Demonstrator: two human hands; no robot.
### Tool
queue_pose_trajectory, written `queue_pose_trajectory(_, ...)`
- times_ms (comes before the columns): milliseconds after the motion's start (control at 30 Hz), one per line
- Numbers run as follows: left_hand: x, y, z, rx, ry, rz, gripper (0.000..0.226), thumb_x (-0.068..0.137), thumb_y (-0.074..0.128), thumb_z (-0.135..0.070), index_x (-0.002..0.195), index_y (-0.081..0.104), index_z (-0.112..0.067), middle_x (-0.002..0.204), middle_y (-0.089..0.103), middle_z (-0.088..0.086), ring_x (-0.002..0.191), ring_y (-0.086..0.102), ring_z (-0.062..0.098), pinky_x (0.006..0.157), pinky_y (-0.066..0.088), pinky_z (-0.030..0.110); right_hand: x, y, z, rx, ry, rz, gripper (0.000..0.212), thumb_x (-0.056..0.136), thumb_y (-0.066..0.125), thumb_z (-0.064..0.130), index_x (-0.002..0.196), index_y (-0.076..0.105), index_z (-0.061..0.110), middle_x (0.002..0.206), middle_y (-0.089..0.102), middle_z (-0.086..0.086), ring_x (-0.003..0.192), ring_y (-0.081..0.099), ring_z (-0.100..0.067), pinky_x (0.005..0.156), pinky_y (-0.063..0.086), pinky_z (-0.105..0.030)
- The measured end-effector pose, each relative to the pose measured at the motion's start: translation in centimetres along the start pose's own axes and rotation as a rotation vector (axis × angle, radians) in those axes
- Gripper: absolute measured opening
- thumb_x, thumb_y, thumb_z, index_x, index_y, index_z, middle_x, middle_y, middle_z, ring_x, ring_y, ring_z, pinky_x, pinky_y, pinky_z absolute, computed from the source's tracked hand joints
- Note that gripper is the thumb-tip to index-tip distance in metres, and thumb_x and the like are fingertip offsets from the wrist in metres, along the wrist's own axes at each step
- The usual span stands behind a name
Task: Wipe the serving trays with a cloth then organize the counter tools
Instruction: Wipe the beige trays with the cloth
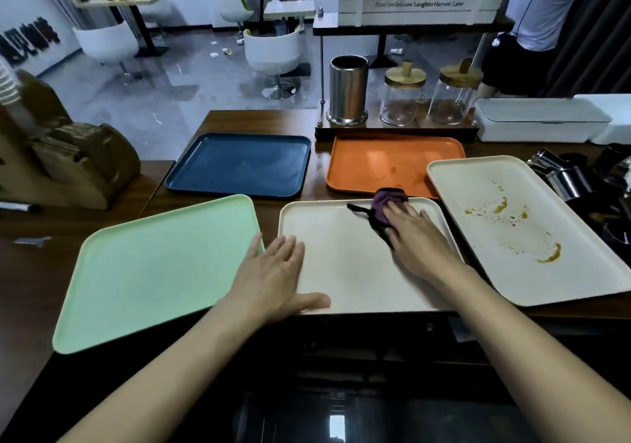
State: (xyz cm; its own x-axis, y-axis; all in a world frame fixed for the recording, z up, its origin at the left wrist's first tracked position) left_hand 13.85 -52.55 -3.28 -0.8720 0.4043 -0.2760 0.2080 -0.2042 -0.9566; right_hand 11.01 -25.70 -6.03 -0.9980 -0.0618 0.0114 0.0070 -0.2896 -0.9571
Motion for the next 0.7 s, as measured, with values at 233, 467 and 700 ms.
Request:
queue_pose_trajectory(233, -1.2, 1.6, 3.3, -0.186, 0.045, 0.023, 0.131, 0.071, 0.032, -0.100, 0.163, -0.010, -0.017, 0.169, -0.019, 0.000, 0.156, -0.017, 0.013, 0.126, -0.013, 0.049, 0.0, 0.2, 0.2, 0.007, 0.030, -0.010, 0.053, 0.106, 0.040, 0.020, 0.158, 0.029, 0.016, 0.166, 0.025, -0.001, 0.154, 0.014, -0.024, 0.123, 0.013, -0.046)
queue_pose_trajectory(467, -1.1, 1.3, 4.8, -0.190, 0.144, 0.067, 0.142, 0.063, 0.046, -0.101, 0.163, -0.012, -0.019, 0.169, -0.017, -0.004, 0.154, -0.020, 0.008, 0.122, -0.021, 0.052, 0.1, 0.3, 1.5, -0.003, 0.074, -0.020, 0.055, 0.106, 0.042, 0.028, 0.158, 0.030, 0.015, 0.165, 0.027, -0.003, 0.154, 0.016, -0.026, 0.122, 0.015, -0.044)
queue_pose_trajectory(700, -1.3, 1.3, 4.9, -0.293, 0.156, 0.005, 0.147, 0.062, 0.056, -0.098, 0.160, -0.022, -0.020, 0.172, -0.006, -0.005, 0.156, -0.010, 0.008, 0.123, -0.017, 0.055, 1.9, 2.3, 9.8, 0.009, -0.100, -0.008, 0.052, 0.103, 0.046, 0.028, 0.152, 0.039, 0.014, 0.162, 0.034, -0.004, 0.149, 0.025, -0.029, 0.120, 0.023, -0.039)
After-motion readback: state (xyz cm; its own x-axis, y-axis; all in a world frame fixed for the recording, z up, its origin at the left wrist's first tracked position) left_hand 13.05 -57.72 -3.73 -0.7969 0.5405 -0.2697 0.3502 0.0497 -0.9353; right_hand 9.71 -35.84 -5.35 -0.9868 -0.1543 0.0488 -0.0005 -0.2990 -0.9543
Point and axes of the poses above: each hand's wrist, its own x-axis towards the middle knuckle, its own y-axis out of the palm, z = x × y, the point moved 2 cm from there along x, towards the middle knuckle
